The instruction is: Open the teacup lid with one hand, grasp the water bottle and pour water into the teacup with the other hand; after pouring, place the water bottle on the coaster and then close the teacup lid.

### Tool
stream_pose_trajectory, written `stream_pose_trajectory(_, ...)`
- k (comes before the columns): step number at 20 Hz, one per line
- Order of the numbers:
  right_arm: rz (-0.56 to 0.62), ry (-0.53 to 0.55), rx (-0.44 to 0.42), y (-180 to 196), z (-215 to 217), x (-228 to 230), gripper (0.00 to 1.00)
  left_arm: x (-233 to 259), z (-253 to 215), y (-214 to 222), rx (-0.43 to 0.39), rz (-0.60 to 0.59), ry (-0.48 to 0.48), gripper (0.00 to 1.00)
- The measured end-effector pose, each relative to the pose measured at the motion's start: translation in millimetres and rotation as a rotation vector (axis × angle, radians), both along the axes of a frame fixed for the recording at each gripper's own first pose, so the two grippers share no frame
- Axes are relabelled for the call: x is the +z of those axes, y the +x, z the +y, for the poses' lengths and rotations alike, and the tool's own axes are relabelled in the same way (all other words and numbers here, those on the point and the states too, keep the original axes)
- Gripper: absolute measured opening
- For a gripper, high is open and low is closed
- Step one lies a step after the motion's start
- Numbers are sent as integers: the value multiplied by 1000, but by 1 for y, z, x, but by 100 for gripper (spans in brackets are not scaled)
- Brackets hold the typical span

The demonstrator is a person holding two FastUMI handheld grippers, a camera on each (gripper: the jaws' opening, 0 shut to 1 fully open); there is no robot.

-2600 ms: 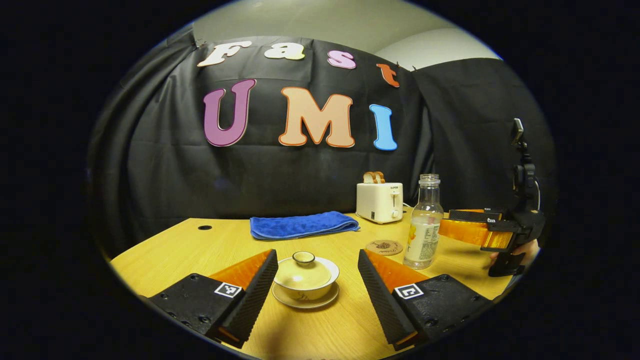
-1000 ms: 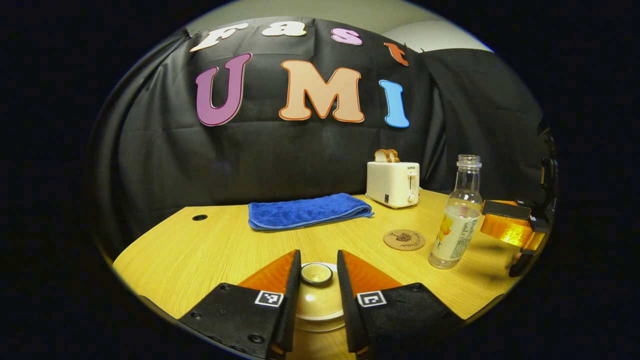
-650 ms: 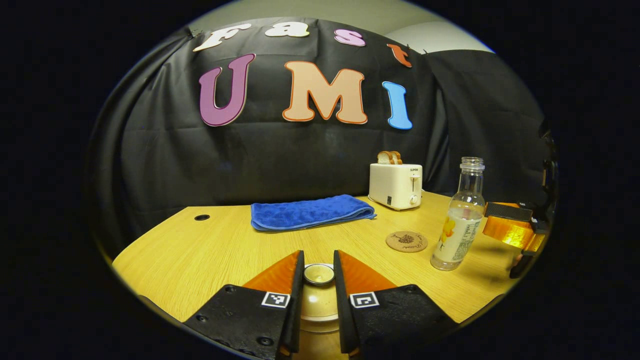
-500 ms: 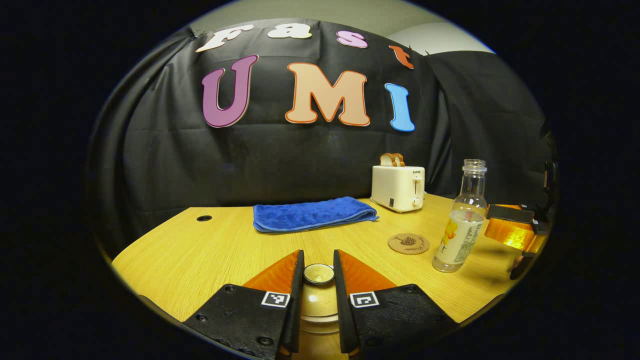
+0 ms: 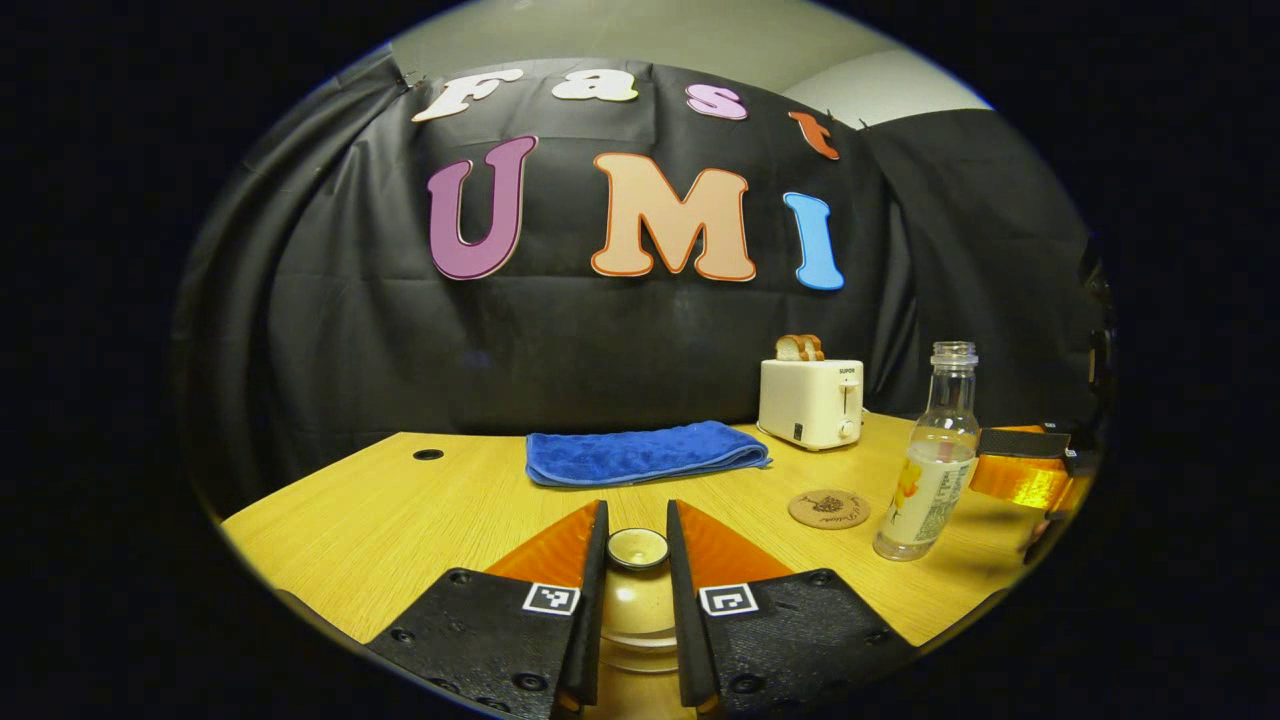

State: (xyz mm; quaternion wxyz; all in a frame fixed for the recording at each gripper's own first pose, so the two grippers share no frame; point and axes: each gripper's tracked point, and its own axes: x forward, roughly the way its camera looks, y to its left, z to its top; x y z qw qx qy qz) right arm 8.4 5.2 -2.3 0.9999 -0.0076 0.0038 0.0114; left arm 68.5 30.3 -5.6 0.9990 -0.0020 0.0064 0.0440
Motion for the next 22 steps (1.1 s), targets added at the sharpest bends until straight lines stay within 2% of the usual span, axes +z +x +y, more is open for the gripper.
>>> stream_pose_trajectory(1, 1, 0, -3, 1, -1, -1, 95, 1, 1, -1, 4, -2, -1, 29)
stream_pose_trajectory(3, 4, 0, -2, 3, 1, -1, 98, 2, 4, -5, 13, -9, 1, 29)
stream_pose_trajectory(5, 9, 1, -8, 8, -2, -3, 93, 3, 8, -9, 24, -10, 3, 29)
stream_pose_trajectory(8, 34, 1, -14, 15, -2, -6, 96, 2, 19, -15, 52, -6, 4, 29)
stream_pose_trajectory(9, 48, 0, -10, 19, -2, -9, 93, 3, 25, -18, 61, -6, 5, 29)
stream_pose_trajectory(12, 83, -3, -2, 29, 0, -14, 98, 3, 38, -27, 90, -5, 6, 29)
stream_pose_trajectory(16, 136, -3, -13, 42, -2, -23, 99, 3, 59, -41, 124, -9, 7, 29)
stream_pose_trajectory(17, 144, -4, -16, 45, -2, -25, 94, 4, 64, -44, 134, -10, 7, 29)
stream_pose_trajectory(21, 154, -9, -23, 52, -2, -26, 98, 3, 88, -54, 181, -10, 7, 29)
stream_pose_trajectory(22, 156, -10, -27, 54, -2, -26, 96, 2, 93, -55, 194, -9, 8, 29)
